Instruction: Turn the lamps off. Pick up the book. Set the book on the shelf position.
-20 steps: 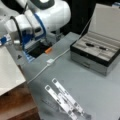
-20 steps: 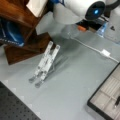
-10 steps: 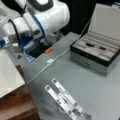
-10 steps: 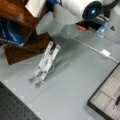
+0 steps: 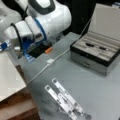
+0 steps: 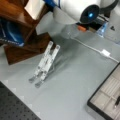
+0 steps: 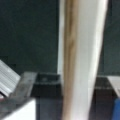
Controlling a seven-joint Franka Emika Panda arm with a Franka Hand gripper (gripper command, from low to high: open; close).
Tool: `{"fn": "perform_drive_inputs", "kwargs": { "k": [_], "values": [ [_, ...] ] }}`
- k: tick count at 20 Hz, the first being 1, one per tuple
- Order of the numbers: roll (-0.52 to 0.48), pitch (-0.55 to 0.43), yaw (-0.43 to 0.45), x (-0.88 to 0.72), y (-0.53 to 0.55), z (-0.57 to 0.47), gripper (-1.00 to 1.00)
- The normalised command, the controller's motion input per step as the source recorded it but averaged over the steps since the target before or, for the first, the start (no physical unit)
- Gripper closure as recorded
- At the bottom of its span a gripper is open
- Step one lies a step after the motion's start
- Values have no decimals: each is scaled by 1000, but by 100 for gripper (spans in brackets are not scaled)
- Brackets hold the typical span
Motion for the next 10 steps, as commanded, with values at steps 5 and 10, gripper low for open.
{"fn": "perform_drive_inputs", "kwargs": {
  "k": [5, 10],
  "values": [
    [76, -78, -322, 375, -2, -38, 100],
    [96, -94, -335, 335, -29, -80, 100]
  ]
}}
